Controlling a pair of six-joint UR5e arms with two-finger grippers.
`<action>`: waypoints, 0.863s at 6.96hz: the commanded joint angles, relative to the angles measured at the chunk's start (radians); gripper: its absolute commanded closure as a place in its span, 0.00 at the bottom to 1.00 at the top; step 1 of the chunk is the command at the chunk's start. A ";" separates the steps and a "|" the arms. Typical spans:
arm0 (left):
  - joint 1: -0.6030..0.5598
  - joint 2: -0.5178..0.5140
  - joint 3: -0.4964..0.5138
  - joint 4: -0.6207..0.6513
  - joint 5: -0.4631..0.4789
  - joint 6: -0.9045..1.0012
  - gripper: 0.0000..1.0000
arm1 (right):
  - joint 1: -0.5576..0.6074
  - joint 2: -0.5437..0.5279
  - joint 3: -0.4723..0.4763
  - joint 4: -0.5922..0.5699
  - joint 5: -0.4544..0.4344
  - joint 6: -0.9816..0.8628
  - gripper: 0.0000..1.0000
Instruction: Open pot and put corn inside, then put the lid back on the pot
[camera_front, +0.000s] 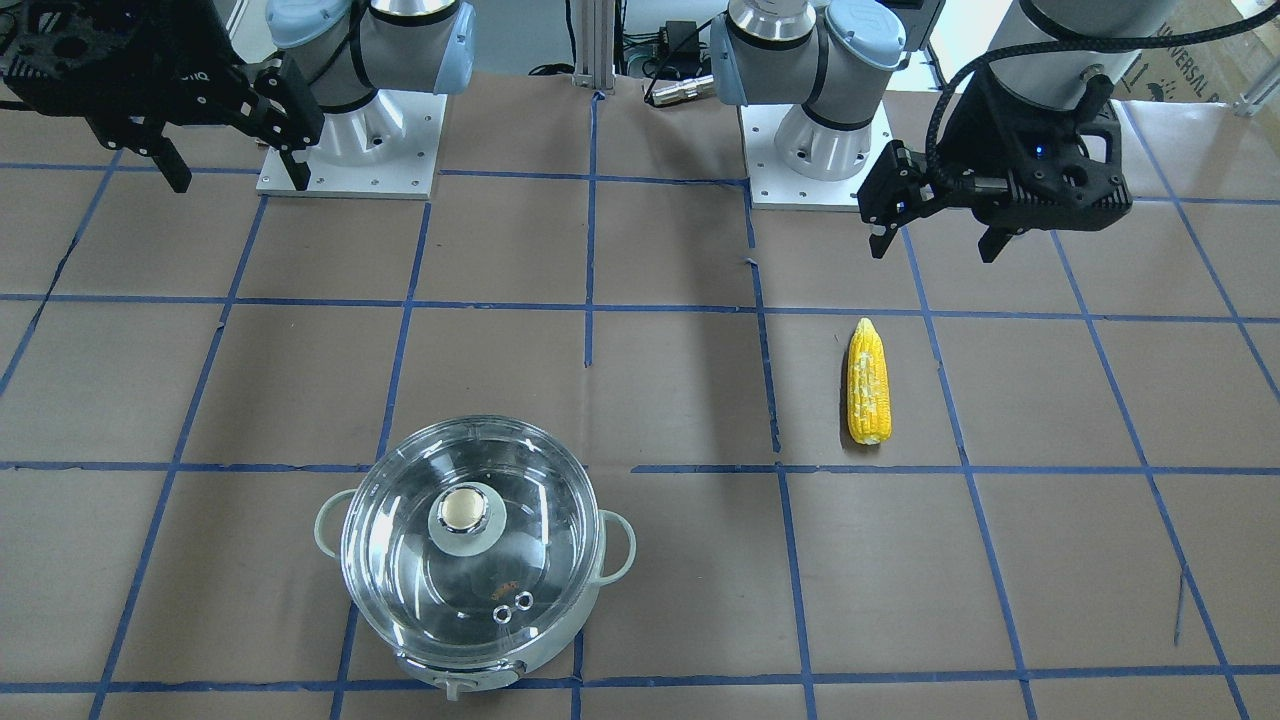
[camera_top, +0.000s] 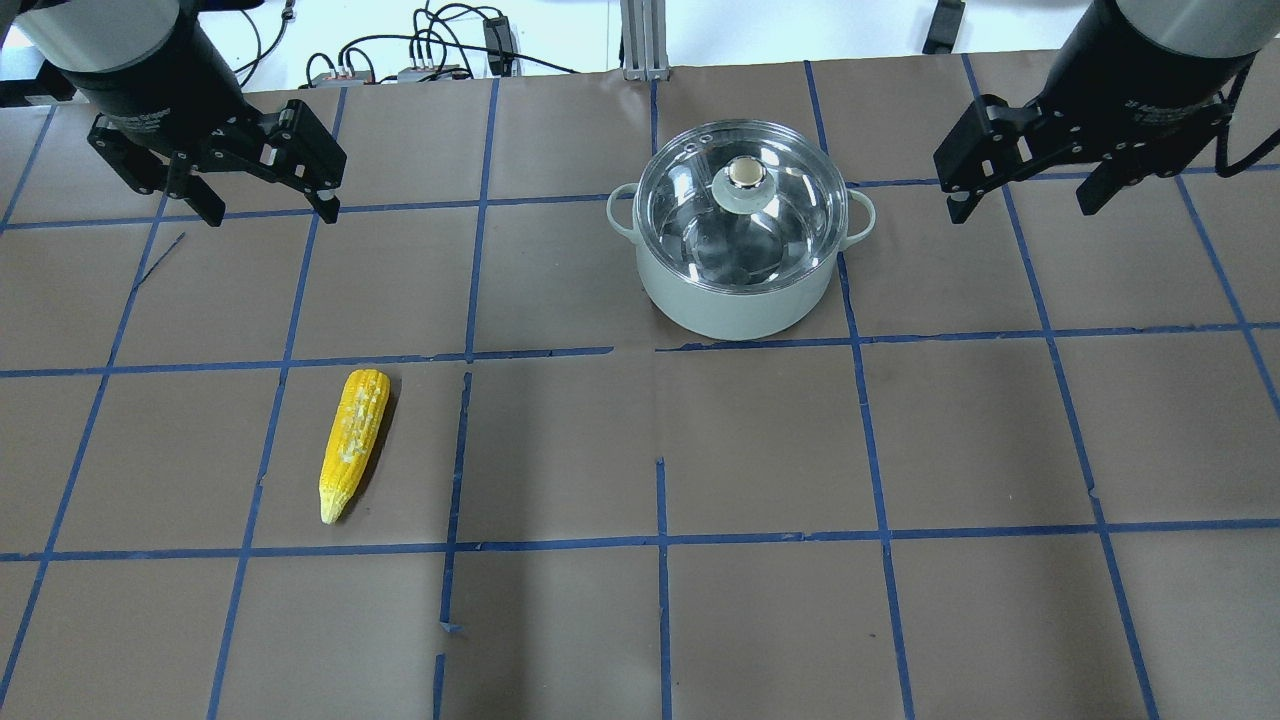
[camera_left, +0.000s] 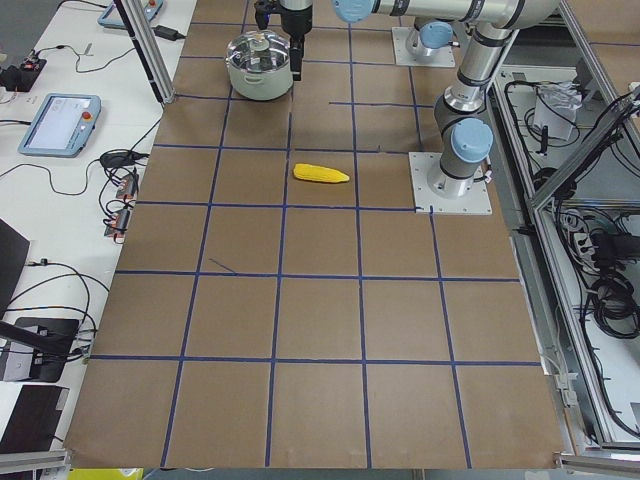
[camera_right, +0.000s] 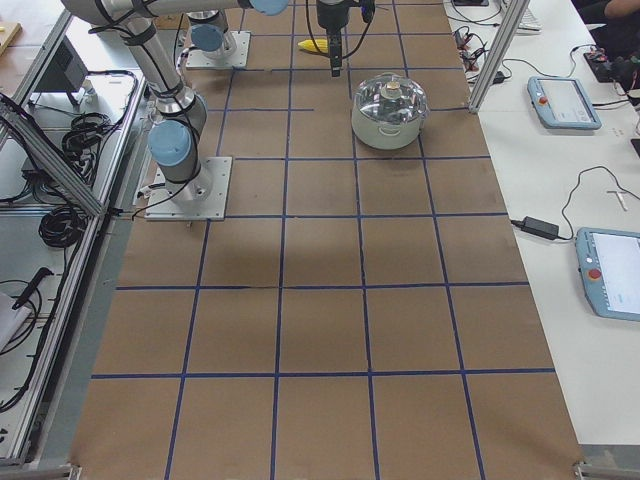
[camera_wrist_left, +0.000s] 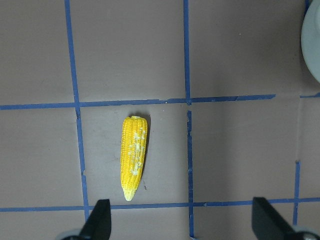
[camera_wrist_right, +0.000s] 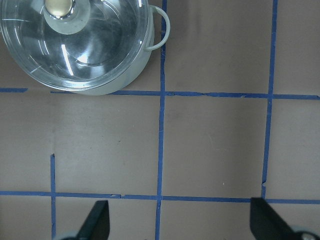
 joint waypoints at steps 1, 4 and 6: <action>0.000 -0.002 0.000 0.000 0.000 0.000 0.00 | 0.000 0.002 0.000 0.000 -0.001 0.000 0.00; 0.003 0.006 0.012 -0.061 0.002 -0.003 0.00 | 0.000 0.002 0.000 -0.001 -0.001 0.000 0.00; 0.006 0.011 0.011 -0.063 -0.006 -0.008 0.00 | 0.001 0.004 0.002 -0.005 0.000 -0.001 0.00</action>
